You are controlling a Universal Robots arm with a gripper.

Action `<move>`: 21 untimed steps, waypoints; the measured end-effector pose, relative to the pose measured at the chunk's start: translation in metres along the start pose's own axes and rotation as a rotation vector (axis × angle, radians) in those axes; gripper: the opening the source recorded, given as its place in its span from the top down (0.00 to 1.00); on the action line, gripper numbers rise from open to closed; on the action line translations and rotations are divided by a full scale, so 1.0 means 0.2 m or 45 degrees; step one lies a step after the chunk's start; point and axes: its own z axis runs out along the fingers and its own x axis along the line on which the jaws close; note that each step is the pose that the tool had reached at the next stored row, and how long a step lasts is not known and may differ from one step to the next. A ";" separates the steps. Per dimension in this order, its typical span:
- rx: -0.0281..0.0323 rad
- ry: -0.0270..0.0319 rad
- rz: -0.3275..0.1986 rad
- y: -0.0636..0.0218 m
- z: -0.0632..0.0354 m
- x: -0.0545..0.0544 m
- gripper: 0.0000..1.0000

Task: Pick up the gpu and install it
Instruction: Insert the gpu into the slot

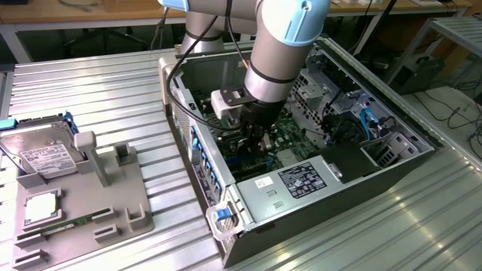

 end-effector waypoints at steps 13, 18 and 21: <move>-0.0029 0.0003 0.000 -0.037 -0.001 0.00 0.73; -0.0028 0.0002 0.000 -0.037 -0.001 0.00 0.73; -0.0027 0.0004 0.000 -0.035 -0.002 0.00 0.73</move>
